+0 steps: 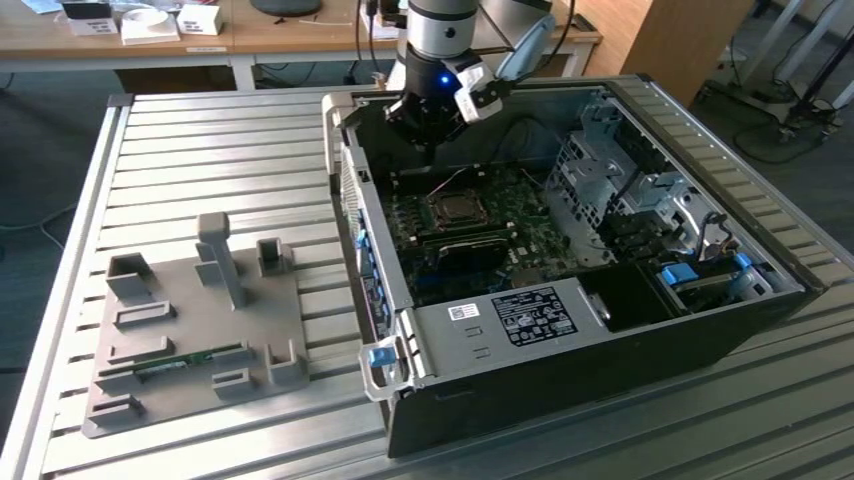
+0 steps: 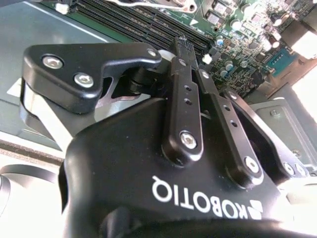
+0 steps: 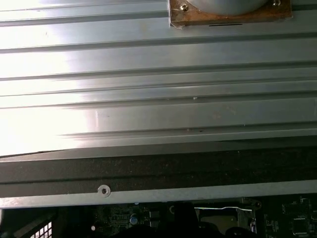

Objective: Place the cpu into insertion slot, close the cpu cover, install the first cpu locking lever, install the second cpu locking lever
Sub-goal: 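Install the first cpu locking lever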

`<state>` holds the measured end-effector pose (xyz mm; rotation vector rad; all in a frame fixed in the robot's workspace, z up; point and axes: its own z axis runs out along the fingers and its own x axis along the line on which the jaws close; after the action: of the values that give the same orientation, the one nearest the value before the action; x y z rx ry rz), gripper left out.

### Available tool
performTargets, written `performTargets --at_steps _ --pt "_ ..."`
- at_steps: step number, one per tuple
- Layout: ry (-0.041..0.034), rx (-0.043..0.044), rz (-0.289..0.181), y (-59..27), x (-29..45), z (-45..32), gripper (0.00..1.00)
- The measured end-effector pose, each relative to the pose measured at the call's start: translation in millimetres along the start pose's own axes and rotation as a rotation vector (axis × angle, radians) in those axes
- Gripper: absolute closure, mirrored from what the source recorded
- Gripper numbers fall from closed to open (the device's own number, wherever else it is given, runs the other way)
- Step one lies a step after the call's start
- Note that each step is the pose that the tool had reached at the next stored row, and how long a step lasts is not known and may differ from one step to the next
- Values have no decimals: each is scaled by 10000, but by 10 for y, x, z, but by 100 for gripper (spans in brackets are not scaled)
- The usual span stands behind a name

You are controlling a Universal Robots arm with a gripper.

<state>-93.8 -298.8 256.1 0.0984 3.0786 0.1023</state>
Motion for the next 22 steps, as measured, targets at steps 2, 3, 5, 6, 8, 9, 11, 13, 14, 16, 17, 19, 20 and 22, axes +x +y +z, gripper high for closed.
performTargets --at_steps 2,3,5,6,8,9,11,13,14,16,17,19,20,22 --pt "5 0 -1 2 -23 3 90" --pt "9 0 0 3 -39 6 90" --pt "15 1 1 5 -72 10 90" --pt "18 2 1 6 -88 12 90" --pt "20 1 1 8 -114 16 90" --pt "21 1 1 8 -118 17 90" --pt "21 1 2 8 -118 17 90" --pt "21 1 2 8 -119 17 90" --pt "21 1 2 9 -119 17 90" --pt "21 1 0 12 -125 20 90" --pt "21 1 1 15 -128 23 90" --pt "21 1 2 26 -136 30 90" --pt "21 1 2 30 -140 33 90" --pt "21 0 1 40 -168 48 90"
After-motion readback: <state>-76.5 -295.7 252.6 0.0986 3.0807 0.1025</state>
